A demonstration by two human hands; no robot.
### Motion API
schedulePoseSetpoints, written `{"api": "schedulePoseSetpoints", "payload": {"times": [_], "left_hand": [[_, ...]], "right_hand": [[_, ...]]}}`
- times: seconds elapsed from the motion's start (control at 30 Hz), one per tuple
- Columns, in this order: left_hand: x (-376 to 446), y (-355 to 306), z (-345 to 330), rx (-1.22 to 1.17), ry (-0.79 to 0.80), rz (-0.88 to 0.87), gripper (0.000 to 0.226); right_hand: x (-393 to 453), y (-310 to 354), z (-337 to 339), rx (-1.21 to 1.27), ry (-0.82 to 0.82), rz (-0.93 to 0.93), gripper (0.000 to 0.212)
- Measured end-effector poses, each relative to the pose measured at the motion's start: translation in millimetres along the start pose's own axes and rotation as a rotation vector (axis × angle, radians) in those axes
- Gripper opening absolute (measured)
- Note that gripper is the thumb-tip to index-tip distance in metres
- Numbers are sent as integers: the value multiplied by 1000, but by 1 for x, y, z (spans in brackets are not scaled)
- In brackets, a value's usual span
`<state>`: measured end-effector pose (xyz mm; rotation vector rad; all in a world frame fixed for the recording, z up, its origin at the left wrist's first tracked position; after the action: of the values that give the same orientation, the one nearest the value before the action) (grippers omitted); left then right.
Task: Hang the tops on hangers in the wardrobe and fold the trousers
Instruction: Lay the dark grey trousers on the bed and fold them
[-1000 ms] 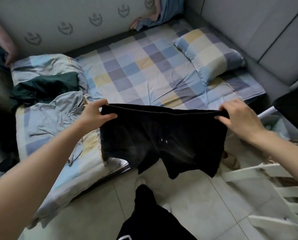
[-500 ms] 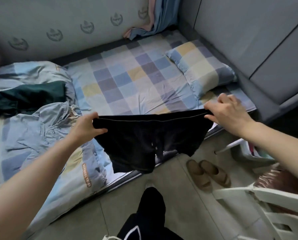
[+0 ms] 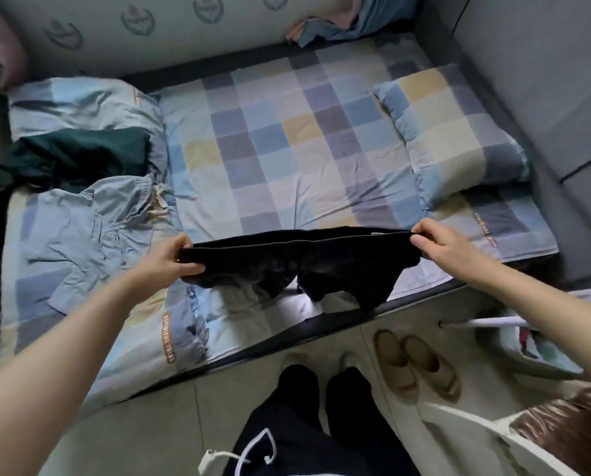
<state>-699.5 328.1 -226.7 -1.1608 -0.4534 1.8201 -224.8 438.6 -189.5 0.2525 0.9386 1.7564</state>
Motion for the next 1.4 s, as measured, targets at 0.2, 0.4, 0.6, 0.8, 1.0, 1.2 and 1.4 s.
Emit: {"api": "schedulePoseSetpoints", "payload": {"times": [0.2,0.4,0.6,0.8,1.0,1.2,1.4], "left_hand": [[-9,-9,-17,-308,83,258,40],[-39,-11,-31,-516,683,503,35],[29,-20,4,-493,416,540,52],[180,8,27,-335,139,459,43],[369,86,-8,-124,-472,331,56],[421,152,-211,255,-16,290,62],[438,110,-336,619,59,124,72]], "right_hand": [[50,-18,21,302,103,-161,11],[87,-15,62,519,755,-238,30],[182,3,68,475,538,-169,18],[316,-41,-2,166,382,-32,16],[473,-127,-126,172,-79,-121,52],[488,-250,-240,80,74,-350,41],[500,-284,-240,111,118,-490,40]]}}
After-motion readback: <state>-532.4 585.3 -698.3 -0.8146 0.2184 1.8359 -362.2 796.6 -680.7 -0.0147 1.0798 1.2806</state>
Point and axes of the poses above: each hand's wrist, its own x-axis towards the middle knuckle, its own z-axis out of the back of the hand, y = z × x, the point moved 4 cm from there along x, towards the middle knuckle, and after that the axes turned 4 degrees about z, right-handed, at the moved point
